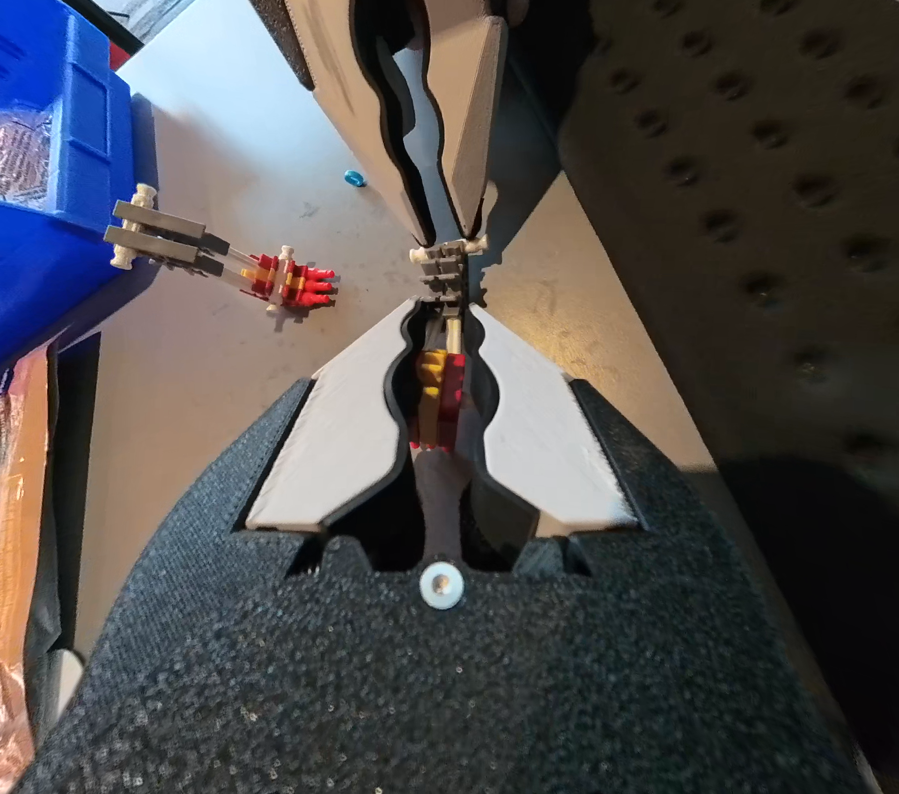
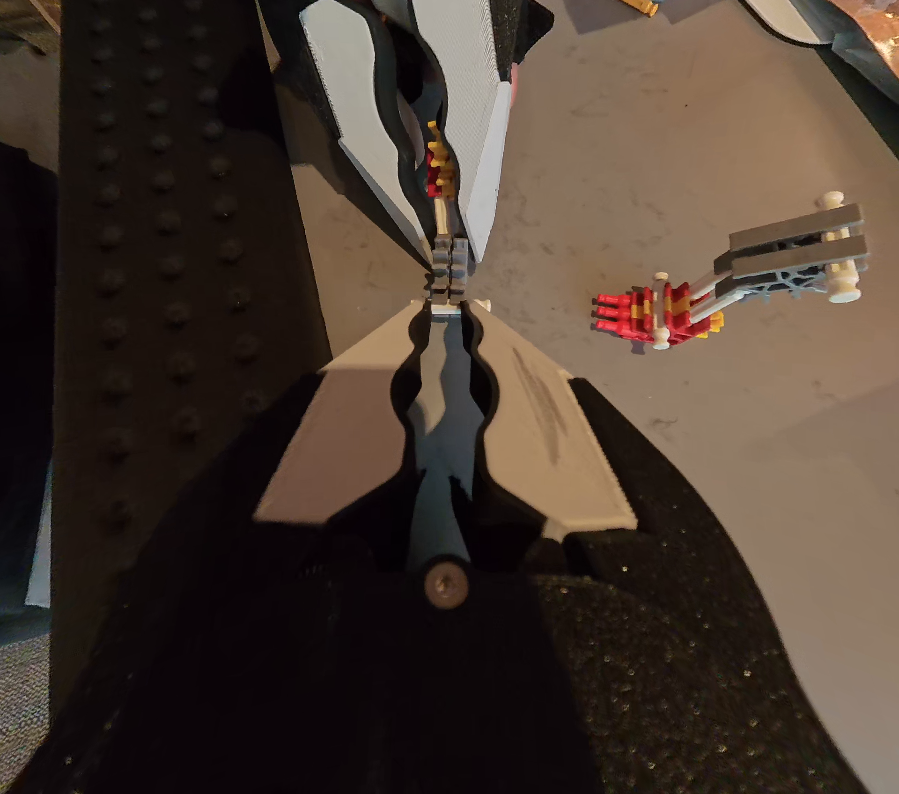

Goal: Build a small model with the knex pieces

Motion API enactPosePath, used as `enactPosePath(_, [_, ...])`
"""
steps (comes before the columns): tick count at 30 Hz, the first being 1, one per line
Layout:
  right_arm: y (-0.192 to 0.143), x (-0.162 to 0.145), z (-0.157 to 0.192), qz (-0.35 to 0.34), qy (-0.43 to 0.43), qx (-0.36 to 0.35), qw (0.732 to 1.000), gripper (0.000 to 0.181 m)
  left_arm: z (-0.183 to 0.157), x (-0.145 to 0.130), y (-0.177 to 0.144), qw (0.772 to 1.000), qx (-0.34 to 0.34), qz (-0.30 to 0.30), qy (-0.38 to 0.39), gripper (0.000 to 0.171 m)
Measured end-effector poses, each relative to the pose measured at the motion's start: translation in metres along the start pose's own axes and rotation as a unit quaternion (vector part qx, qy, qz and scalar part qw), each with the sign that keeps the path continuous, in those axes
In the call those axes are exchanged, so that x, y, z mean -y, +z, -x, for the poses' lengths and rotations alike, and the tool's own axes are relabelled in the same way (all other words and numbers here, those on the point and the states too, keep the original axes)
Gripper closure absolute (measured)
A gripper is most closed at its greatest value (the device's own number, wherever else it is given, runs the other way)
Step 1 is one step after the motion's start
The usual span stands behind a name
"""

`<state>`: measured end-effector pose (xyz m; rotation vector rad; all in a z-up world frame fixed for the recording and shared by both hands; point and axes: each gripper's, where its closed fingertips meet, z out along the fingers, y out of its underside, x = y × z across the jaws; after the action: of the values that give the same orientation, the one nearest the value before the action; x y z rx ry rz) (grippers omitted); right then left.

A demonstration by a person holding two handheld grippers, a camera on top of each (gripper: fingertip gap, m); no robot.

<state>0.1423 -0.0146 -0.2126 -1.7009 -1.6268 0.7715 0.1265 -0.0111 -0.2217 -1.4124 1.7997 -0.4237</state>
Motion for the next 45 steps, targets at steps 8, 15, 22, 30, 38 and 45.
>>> enactPosePath(8, [-0.0007, -0.0013, -0.0013, 0.001, -0.009, -0.008, 1.0, 0.171, 0.0002, 0.0008, 0.0007, 1.0, -0.004, -0.004, -0.005, 0.158])
enactPosePath(15, [0.002, -0.0043, -0.002, 0.013, -0.026, -0.023, 0.999, 0.172, 0.0003, 0.0007, 0.0015, 1.0, -0.008, -0.003, -0.007, 0.159])
enactPosePath(22, [0.0041, -0.0059, -0.0021, 0.02, -0.03, -0.025, 0.999, 0.172, 0.0, 0.001, 0.0023, 1.0, -0.012, -0.003, -0.011, 0.16])
enactPosePath(30, [0.0063, -0.0057, -0.0021, 0.022, -0.035, -0.021, 0.999, 0.172, -0.0001, 0.0014, 0.0028, 1.0, -0.013, -0.004, -0.017, 0.16])
enactPosePath(38, [0.0087, -0.0063, -0.002, 0.028, -0.042, -0.021, 0.998, 0.172, 0.0006, 0.0019, 0.0029, 1.0, -0.014, -0.005, -0.022, 0.16])
enactPosePath(45, [0.0025, -0.0035, -0.0046, 0.012, -0.03, -0.044, 0.999, 0.164, 0.0056, 0.002, 0.001, 0.999, -0.007, -0.006, -0.046, 0.157])
